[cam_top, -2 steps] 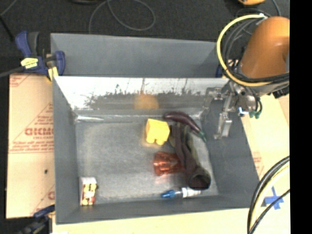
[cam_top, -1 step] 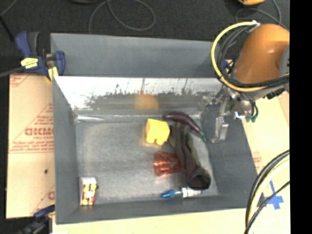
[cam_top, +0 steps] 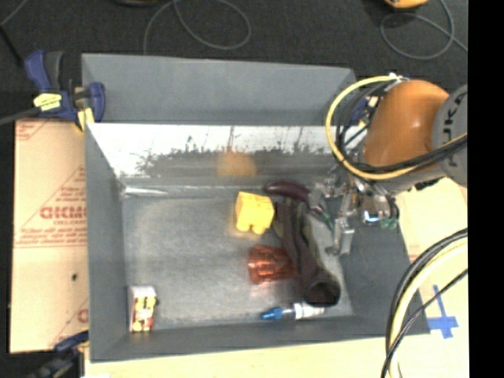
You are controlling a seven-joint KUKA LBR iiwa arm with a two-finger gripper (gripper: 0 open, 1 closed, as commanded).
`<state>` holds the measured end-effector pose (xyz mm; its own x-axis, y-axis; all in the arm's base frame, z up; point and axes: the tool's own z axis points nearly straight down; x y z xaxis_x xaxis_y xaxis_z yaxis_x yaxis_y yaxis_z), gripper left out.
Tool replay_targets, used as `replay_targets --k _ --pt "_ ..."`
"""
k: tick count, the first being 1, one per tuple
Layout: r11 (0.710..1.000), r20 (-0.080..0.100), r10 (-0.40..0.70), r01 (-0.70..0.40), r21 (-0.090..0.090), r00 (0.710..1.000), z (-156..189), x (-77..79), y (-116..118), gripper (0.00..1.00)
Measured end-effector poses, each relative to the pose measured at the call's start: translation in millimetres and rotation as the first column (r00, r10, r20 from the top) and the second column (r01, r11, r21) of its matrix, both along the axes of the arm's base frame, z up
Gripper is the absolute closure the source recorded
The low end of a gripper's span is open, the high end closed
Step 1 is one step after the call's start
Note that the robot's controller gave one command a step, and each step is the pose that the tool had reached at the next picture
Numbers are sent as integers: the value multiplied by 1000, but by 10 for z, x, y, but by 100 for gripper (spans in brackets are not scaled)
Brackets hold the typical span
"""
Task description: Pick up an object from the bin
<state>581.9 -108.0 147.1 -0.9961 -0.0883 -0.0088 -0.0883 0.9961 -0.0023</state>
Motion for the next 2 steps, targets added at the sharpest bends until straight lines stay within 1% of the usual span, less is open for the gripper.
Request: replay_targets --k 1,2 --pt "999 -6 -42 42 0 999 -293 5 107 0" --pt "998 4 61 -61 -4 998 -381 -123 411 0"
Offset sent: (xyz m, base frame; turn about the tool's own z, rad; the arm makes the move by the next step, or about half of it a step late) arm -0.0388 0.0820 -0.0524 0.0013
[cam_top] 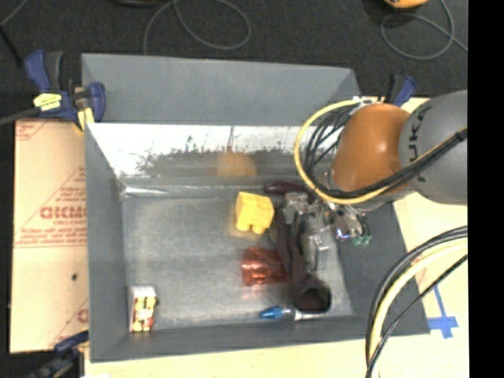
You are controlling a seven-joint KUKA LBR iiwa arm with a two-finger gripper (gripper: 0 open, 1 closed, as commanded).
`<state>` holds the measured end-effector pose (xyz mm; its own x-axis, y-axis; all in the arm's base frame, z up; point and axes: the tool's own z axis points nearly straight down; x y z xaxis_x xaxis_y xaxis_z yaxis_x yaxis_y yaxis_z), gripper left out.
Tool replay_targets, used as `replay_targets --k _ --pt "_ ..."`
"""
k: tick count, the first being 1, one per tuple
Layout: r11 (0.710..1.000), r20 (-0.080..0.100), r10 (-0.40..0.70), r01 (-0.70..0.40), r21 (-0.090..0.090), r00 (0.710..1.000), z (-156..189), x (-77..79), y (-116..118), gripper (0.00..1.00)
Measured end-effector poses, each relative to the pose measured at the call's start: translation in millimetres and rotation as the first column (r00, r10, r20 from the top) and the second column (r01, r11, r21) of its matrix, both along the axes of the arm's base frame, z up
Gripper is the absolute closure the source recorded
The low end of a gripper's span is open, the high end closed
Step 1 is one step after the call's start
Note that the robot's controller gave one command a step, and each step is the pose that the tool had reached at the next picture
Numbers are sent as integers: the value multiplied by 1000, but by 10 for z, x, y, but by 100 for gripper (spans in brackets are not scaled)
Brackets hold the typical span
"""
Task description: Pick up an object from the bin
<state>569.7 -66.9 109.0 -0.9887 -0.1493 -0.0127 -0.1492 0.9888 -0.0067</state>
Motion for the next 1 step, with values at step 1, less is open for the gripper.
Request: replay_targets --k 1 --pt "993 -1 114 -114 -1 993 -332 -127 338 100"
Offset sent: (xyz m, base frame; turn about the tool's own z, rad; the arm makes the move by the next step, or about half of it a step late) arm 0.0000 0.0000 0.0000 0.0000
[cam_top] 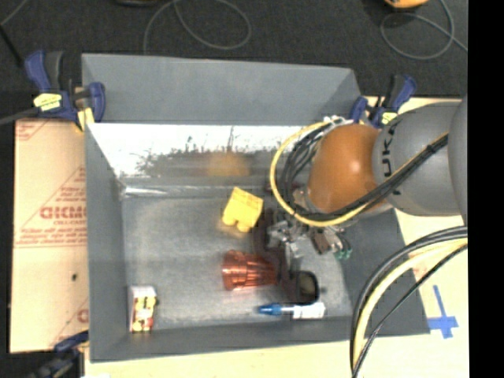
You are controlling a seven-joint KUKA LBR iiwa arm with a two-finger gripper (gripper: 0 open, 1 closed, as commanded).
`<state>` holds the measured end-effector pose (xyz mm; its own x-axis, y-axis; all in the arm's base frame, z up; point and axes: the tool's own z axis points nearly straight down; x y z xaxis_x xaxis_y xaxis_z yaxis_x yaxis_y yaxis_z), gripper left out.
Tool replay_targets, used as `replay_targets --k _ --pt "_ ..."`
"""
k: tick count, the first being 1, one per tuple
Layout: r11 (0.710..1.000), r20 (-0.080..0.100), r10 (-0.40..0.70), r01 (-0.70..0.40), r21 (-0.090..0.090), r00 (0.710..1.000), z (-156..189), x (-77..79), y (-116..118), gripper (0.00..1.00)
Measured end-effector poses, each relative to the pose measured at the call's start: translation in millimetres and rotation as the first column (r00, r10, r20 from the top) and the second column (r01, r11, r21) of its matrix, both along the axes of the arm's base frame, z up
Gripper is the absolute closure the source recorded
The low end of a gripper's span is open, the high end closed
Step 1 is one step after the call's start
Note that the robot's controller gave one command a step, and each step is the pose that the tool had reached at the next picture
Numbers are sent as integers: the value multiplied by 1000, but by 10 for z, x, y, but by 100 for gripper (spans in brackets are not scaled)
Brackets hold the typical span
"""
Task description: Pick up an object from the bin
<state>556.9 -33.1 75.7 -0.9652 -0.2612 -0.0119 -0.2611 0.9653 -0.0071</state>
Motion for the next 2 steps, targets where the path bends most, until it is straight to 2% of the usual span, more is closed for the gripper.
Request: replay_targets --k 1,2 --pt "1000 0 1 -1 0 1000 0 0 0 100" --pt "999 7 43 -43 -2 999 1452 -60 -91 100"
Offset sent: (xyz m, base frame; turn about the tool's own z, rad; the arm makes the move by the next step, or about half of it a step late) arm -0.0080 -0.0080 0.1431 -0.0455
